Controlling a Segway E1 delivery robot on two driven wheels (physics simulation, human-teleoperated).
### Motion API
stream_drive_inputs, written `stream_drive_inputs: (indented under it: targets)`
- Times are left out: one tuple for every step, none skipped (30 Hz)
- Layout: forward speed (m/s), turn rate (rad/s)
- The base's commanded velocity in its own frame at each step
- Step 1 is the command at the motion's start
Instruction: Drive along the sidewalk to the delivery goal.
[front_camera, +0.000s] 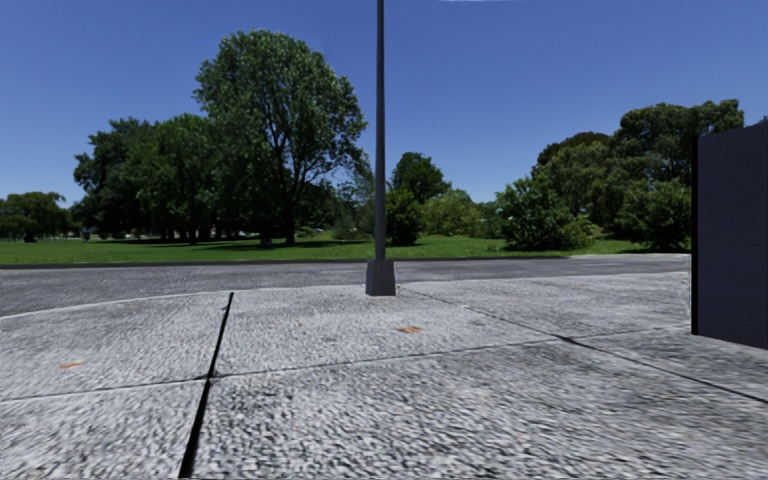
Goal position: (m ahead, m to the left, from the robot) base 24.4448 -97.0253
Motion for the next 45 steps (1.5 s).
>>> stream_drive_inputs:
  targets:
    - [2.0,-0.41]
    - [2.0,-0.41]
    - [2.0,-0.41]
    - [2.0,-0.41]
    - [2.0,-0.41]
    - [2.0,-0.41]
    - [2.0,-0.41]
    - [2.0,-0.41]
    - [2.0,-0.41]
    - [2.0,-0.41]
    - [2.0,-0.41]
    - [2.0,-0.41]
    - [2.0,-0.41]
    - [2.0,-0.41]
    - [2.0,-0.41]
    - [2.0,-0.41]
    - [2.0,-0.41]
    - [2.0,-0.41]
    - [2.0,-0.41]
    - [2.0,-0.41]
    - [2.0,-0.41]
    - [2.0,-0.41]
    - [2.0,-0.41]
    - [2.0,-0.41]
    - [2.0,-0.41]
    - [2.0,-0.41]
    - [2.0,-0.41]
    - [2.0,-0.42]
    - [2.0,-0.42]
    - [2.0,-0.42]
    - [2.0,-0.42]
    - [2.0,-0.42]
    - [2.0,-0.42]
    - [2.0,-0.42]
    - [2.0,-0.42]
    - [2.0,-0.42]
    - [2.0,-0.42]
    - [2.0,-0.42]
    - [2.0,-0.42]
    - [2.0,-0.42]
    - [2.0,-0.42]
    - [2.0,-0.44]
    - [2.0,-0.49]
    - [2.0,-0.49]
    - [2.0,-0.53]
